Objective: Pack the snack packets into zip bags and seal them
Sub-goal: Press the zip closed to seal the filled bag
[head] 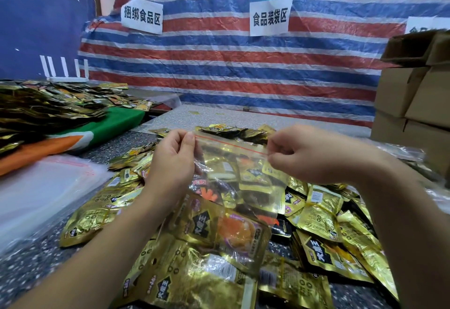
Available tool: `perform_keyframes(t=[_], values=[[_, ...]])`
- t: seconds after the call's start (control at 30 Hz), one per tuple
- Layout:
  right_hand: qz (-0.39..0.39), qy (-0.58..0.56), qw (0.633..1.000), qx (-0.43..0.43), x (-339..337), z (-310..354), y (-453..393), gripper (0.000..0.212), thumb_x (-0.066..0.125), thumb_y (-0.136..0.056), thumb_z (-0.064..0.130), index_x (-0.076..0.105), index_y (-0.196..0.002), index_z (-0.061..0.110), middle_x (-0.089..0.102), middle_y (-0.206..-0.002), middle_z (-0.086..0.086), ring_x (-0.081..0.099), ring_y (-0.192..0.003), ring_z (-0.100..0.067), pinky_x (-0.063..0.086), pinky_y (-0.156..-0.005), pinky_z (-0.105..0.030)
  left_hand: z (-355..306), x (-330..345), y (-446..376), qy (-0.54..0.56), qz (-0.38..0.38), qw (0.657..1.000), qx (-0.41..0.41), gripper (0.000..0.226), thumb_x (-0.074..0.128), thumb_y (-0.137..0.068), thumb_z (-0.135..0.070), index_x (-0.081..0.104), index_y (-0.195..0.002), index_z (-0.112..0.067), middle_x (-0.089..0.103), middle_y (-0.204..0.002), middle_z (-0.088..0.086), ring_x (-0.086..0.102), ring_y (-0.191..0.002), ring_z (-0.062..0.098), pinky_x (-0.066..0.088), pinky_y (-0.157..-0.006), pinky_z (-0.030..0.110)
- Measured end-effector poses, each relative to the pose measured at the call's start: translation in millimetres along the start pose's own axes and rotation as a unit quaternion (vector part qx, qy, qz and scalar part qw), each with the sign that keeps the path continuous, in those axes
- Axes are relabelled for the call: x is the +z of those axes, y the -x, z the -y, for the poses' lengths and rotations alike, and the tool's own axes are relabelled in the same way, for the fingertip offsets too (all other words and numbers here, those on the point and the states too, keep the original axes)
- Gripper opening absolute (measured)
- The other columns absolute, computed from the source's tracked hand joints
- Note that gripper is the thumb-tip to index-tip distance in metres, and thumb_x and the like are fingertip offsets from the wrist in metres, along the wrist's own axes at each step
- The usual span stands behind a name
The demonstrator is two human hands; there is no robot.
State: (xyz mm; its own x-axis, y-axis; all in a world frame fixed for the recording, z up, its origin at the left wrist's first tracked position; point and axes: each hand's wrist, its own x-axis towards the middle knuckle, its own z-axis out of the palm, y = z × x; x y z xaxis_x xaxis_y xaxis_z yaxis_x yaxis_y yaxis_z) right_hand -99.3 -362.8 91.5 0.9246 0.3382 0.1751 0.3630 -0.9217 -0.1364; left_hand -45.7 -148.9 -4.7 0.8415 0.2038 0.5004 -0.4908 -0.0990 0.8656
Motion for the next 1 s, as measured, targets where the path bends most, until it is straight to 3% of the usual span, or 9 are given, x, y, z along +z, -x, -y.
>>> perform_keyframes(t=[0.13,0.23,0.33,0.4,0.5,0.63,0.73,0.87,1.0], values=[[0.015,-0.018,1.0,-0.013,8.8,0.1,-4.5,0.04,0.055,-0.088,0.063,0.056,-0.078,0.024,0.054,-0.07,0.009,0.047,-0.06,-0.007,0.037,-0.054,-0.026,-4.6,9.5,11.7,0.011,0.054,0.998,0.011,0.027,0.034,-0.107,-0.03,0.049,-0.089,-0.016,0.058,-0.061,-0.005,0.049,-0.043,0.007,0.04,-0.04,0.016],[0.016,-0.057,0.998,-0.011,26.5,10.0,-12.8,0.051,0.061,-0.077,0.074,0.058,-0.098,0.027,0.06,-0.086,0.012,0.057,-0.075,-0.005,0.048,-0.062,-0.028,-7.6,16.3,21.4,0.04,0.099,0.994,0.023,0.026,0.035,-0.106,-0.031,0.048,-0.094,-0.011,0.054,-0.059,-0.004,0.046,-0.041,0.011,0.042,-0.038,0.02],[0.064,-0.065,0.995,-0.038,50.2,19.8,-22.1,0.054,0.068,-0.075,0.07,0.061,-0.102,0.024,0.065,-0.084,0.009,0.062,-0.073,-0.009,0.051,-0.062,-0.032,-8.1,20.8,26.8,0.055,0.114,0.992,0.028,0.024,0.037,-0.105,-0.027,0.048,-0.088,-0.012,0.051,-0.055,-0.006,0.046,-0.043,0.007,0.039,-0.04,0.018],[0.113,-0.065,0.99,-0.061,60.5,22.0,-26.6,0.055,0.067,-0.079,0.068,0.067,-0.09,0.015,0.068,-0.074,0.0,0.062,-0.064,-0.018,0.05,-0.061,-0.035,-7.2,23.8,28.5,0.06,0.112,0.991,0.033,0.024,0.039,-0.105,-0.024,0.049,-0.086,-0.012,0.049,-0.053,-0.007,0.043,-0.041,0.004,0.035,-0.04,0.014],[0.176,-0.077,0.979,-0.064,64.5,22.7,-26.3,0.059,0.063,-0.08,0.071,0.063,-0.064,0.014,0.06,-0.053,0.006,0.052,-0.047,-0.009,0.042,-0.049,-0.026,-5.3,25.8,28.7,0.064,0.106,0.992,0.038,0.024,0.042,-0.103,-0.024,0.051,-0.087,-0.007,0.048,-0.052,-0.005,0.042,-0.042,0.005,0.035,-0.041,0.014],[0.243,-0.055,0.962,-0.111,73.6,22.6,-25.8,0.035,0.066,-0.089,0.049,0.07,-0.092,0.014,0.071,-0.082,-0.001,0.065,-0.075,-0.016,0.053,-0.072,-0.033,-8.2,26.0,32.6,0.052,0.103,0.992,0.042,0.034,0.045,-0.099,-0.033,0.054,-0.083,-0.005,0.052,-0.046,-0.003,0.048,-0.036,0.006,0.036,-0.037,0.015],[0.243,-0.135,0.955,-0.103,74.9,13.9,-26.0,0.013,0.059,-0.096,0.024,0.068,-0.09,0.018,0.064,-0.073,0.01,0.058,-0.063,-0.001,0.048,-0.062,-0.021,-7.5,24.5,28.4,0.05,0.057,0.997,-0.006,0.037,0.038,-0.101,-0.04,0.059,-0.09,-0.011,0.06,-0.057,-0.007,0.055,-0.047,0.001,0.043,-0.042,0.014],[0.221,-0.271,0.936,-0.035,60.5,-16.5,-23.1,0.02,0.052,-0.099,0.006,0.067,-0.106,-0.005,0.065,-0.078,-0.003,0.058,-0.067,-0.012,0.047,-0.067,-0.027,1.4,14.5,12.5,0.044,0.024,0.997,-0.051,0.039,0.032,-0.107,-0.035,0.06,-0.093,-0.01,0.063,-0.074,0.002,0.059,-0.056,0.006,0.046,-0.048,0.016],[0.072,-0.402,0.909,0.08,48.9,-50.2,-11.9,0.018,0.055,-0.101,0.015,0.073,-0.101,0.017,0.067,-0.072,0.012,0.058,-0.059,-0.002,0.043,-0.056,-0.015,6.6,10.1,1.3,-0.013,-0.003,0.998,-0.064,0.036,0.036,-0.106,-0.031,0.064,-0.089,-0.016,0.07,-0.073,-0.007,0.065,-0.068,0.004,0.054,-0.067,0.029]])
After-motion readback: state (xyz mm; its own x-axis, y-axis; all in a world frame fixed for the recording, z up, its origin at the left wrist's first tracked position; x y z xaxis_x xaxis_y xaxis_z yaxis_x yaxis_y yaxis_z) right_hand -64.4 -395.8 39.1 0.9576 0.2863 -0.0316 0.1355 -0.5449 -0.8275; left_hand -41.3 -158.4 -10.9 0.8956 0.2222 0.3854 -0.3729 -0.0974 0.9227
